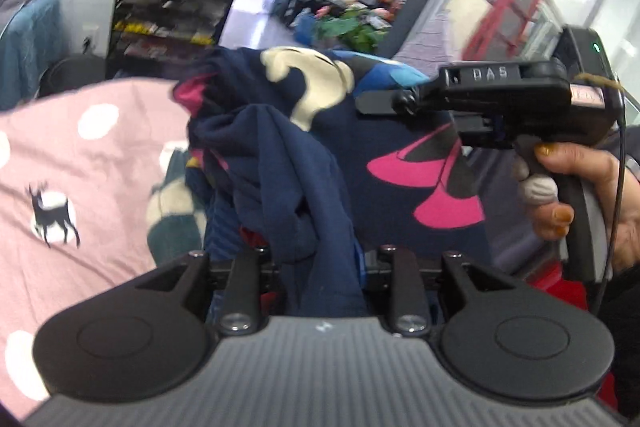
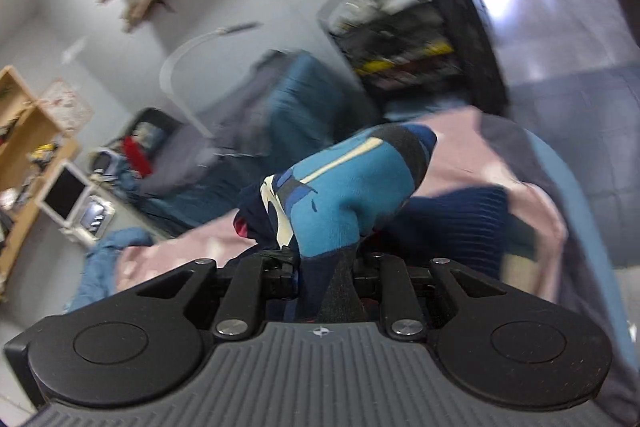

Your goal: Fold small clothes

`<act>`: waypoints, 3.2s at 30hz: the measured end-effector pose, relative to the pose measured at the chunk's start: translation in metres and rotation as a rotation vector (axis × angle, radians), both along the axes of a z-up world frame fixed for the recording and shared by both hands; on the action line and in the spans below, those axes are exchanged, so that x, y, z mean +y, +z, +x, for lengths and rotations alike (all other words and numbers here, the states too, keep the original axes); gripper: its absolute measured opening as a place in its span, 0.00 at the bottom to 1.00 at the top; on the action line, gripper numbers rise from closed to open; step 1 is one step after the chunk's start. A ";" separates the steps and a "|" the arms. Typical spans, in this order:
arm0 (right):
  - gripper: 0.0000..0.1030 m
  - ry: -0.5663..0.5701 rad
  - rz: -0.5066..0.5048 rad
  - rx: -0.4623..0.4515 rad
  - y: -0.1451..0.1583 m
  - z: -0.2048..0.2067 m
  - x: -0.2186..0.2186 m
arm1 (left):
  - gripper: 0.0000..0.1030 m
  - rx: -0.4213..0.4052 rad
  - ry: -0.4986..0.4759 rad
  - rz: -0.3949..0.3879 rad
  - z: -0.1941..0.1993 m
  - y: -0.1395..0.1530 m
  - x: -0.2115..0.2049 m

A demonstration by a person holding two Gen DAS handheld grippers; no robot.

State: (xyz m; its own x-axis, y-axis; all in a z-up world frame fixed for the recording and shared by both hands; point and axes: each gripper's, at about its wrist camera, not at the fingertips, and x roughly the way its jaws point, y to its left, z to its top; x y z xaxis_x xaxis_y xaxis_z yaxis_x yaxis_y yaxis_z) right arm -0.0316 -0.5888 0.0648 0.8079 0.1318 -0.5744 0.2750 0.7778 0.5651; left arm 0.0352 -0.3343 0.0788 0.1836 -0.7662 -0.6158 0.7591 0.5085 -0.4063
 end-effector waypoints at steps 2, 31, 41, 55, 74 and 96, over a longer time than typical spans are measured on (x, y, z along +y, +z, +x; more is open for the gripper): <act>0.35 -0.012 0.042 0.028 -0.029 0.005 -0.006 | 0.37 0.028 0.019 0.004 0.002 -0.019 0.008; 0.68 0.527 -0.557 -0.113 -0.028 0.017 0.116 | 1.00 -0.405 0.108 0.267 -0.074 0.007 0.061; 1.00 0.382 -0.480 -0.088 0.022 -0.016 0.094 | 1.00 -0.419 0.121 0.238 -0.070 0.021 0.056; 1.00 0.466 -0.594 0.206 0.046 -0.063 0.117 | 1.00 -0.421 0.137 0.377 -0.089 0.036 0.045; 1.00 0.544 -0.639 0.274 0.040 -0.062 0.140 | 1.00 -0.440 0.140 0.413 -0.099 0.040 0.043; 1.00 0.540 -0.635 0.303 0.034 -0.060 0.140 | 1.00 -0.473 0.128 0.399 -0.104 0.041 0.043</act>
State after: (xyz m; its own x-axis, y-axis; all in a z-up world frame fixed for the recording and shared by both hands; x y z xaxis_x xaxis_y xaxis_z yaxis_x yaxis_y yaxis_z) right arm -0.0921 -0.4493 0.0990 0.5290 0.0351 -0.8479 -0.1529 0.9867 -0.0546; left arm -0.0684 -0.2917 0.1202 0.5812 -0.4479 -0.6794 0.7333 0.6503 0.1987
